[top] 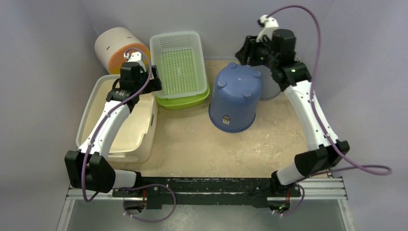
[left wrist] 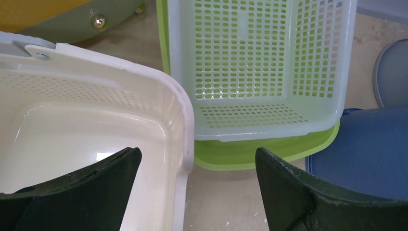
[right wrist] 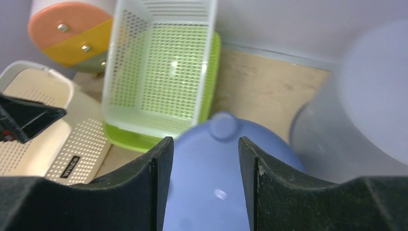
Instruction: Turn the large container upside down
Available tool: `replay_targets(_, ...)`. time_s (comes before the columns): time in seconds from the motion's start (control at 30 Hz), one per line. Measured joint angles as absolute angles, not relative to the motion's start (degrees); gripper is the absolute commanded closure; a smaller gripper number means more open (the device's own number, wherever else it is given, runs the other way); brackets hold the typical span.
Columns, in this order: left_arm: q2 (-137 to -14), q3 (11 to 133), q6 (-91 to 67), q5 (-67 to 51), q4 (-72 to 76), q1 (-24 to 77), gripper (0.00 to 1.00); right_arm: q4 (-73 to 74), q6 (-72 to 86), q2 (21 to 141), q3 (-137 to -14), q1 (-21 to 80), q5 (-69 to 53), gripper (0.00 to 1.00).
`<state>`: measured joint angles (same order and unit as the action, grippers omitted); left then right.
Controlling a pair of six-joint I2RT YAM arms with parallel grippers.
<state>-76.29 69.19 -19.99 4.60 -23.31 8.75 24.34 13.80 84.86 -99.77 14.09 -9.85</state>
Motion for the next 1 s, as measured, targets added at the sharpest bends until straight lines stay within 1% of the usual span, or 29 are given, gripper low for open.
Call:
replay_targets(0.17, -76.29, 69.19, -19.99, 5.15, -23.46, 8.75, 0.10, 24.53, 11.42, 92.23, -107.13, 25.21, -8.14, 0.45)
replay_targets(0.2, -76.29, 69.19, -19.99, 5.28, -23.51, 8.75, 0.10, 24.47, 11.11, 93.41, -107.85, 25.91, -8.03, 0.45)
replay_targets(0.33, -76.27, 69.12, -19.99, 5.78, -23.64, 8.75, 0.10, 24.40, 10.39, 97.36, -108.29, 32.84, -7.97, 0.46)
replay_targets(0.43, -76.27, 68.93, -19.99, 6.15, -23.73, 8.75, 0.10, 23.81, 10.39, 99.85, -106.89, 35.81, -7.55, 0.45)
replay_targets(0.6, -75.99, 68.42, -19.99, 6.50, -24.36, 8.75, 0.10, 21.19, 11.25, 99.81, -98.65, 36.56, -5.52, 0.45)
replay_targets(0.77, -75.55, 67.57, -20.03, 6.81, -24.62, 8.75, 0.10, 20.14, 12.01, 99.85, -95.83, 36.32, -2.04, 0.45)
replay_targets(0.87, -75.53, 67.57, -20.18, 6.85, -24.82, 8.75, 0.10, 20.23, 12.56, 99.83, -94.32, 36.38, 1.69, 0.44)
replay_targets(1.0, -75.53, 67.57, -20.38, 7.16, -24.88, 8.75, 0.10, 21.67, 13.96, 99.81, -92.51, 36.25, 10.00, 0.42)
